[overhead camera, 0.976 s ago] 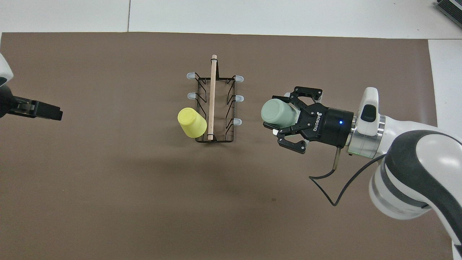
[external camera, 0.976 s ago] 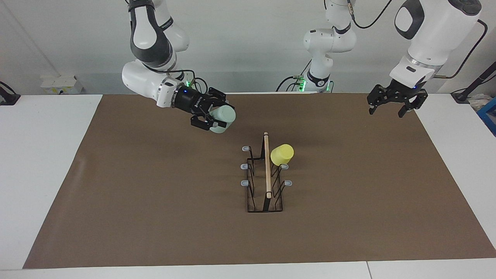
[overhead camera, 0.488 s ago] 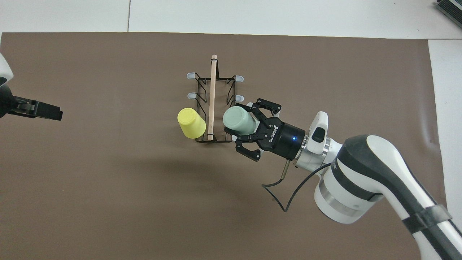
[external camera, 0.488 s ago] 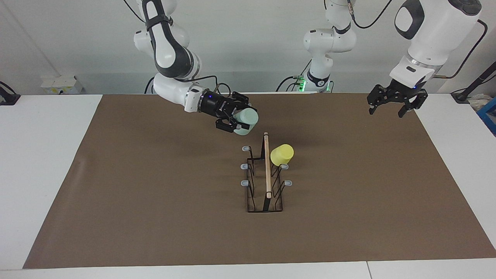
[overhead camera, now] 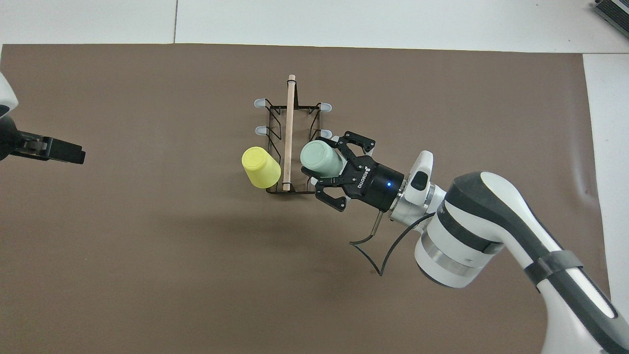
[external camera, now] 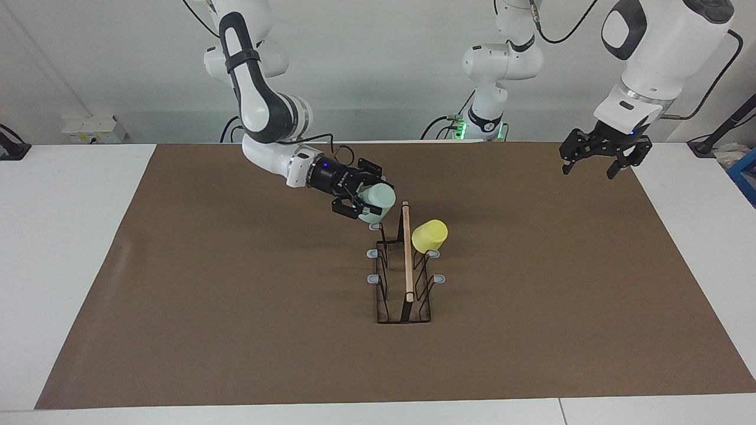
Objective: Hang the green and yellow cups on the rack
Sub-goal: 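Move the green cup with the right gripper onto a rack peg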
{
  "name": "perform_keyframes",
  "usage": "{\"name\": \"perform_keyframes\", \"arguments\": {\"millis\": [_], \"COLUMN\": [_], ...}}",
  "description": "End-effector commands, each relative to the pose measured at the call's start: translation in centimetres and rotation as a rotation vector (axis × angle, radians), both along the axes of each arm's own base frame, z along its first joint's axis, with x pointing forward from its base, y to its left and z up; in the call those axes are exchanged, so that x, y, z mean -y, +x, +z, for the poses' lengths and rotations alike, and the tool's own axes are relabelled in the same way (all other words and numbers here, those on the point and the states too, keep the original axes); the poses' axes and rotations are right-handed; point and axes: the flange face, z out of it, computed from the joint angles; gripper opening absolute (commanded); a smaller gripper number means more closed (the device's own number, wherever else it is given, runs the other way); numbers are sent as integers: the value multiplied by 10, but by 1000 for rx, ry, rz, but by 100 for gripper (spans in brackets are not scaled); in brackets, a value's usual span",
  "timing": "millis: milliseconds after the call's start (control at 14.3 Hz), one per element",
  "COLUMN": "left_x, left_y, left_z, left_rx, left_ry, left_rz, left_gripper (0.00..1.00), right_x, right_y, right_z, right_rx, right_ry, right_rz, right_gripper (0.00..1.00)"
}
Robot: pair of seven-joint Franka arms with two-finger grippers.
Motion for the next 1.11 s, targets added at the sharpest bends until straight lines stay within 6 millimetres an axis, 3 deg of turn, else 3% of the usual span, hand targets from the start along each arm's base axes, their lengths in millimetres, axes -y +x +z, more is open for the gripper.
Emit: {"name": "perform_keyframes", "arguments": {"millis": [0, 348, 627, 1045], "left_x": [-2, -2, -2, -1], "left_y": [-6, -6, -6, -6], "left_z": [1, 1, 1, 1], "left_rx": [-5, -5, -5, -5], "left_ry": [-15, -15, -15, -15], "left_rz": [-1, -1, -1, -3], "left_gripper": [100, 100, 100, 100], "right_x": [-6, -15, -9, -4], "right_y": [4, 13, 12, -6], "right_z": [-9, -59, -64, -107], "right_rx": [15, 18, 20, 17], "right_ry": [10, 81, 69, 96], "right_rz": [-28, -34, -44, -42], "right_gripper": [0, 0, 0, 0]}}
